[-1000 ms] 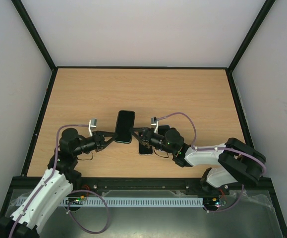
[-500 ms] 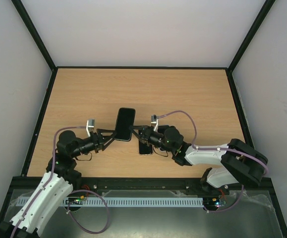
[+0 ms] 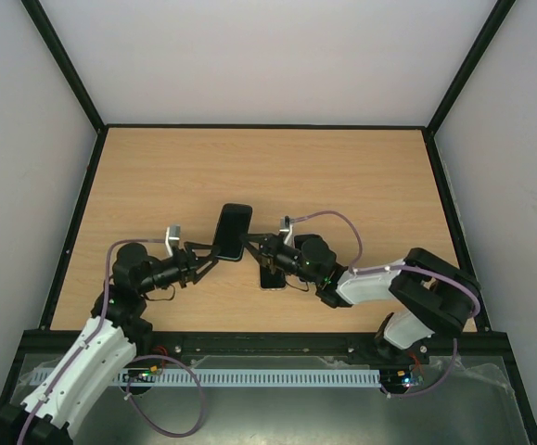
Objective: Put the phone into the phone case
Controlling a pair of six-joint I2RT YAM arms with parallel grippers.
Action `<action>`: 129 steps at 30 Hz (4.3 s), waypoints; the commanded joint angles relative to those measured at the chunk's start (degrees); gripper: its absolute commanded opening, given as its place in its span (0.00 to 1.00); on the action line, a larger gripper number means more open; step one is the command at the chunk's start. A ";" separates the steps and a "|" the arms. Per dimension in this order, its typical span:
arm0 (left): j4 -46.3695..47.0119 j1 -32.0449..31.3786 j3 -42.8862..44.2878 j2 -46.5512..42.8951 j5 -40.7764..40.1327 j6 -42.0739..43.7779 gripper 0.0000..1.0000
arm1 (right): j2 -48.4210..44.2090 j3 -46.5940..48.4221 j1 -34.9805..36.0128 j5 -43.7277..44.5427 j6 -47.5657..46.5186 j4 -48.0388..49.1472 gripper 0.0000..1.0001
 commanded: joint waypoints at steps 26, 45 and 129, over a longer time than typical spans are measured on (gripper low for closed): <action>-9.29 0.18 5.46 4.54 -2.30 13.76 0.54 | -3.84 1.35 -0.91 -6.43 -8.56 -0.40 0.02; 5.18 0.15 3.02 4.14 2.05 8.86 0.06 | -7.90 3.31 -0.93 -16.17 -13.75 -6.93 0.13; 6.35 0.53 2.13 0.31 -3.18 -7.33 0.02 | -10.34 4.11 8.41 -8.63 -35.53 -3.72 0.18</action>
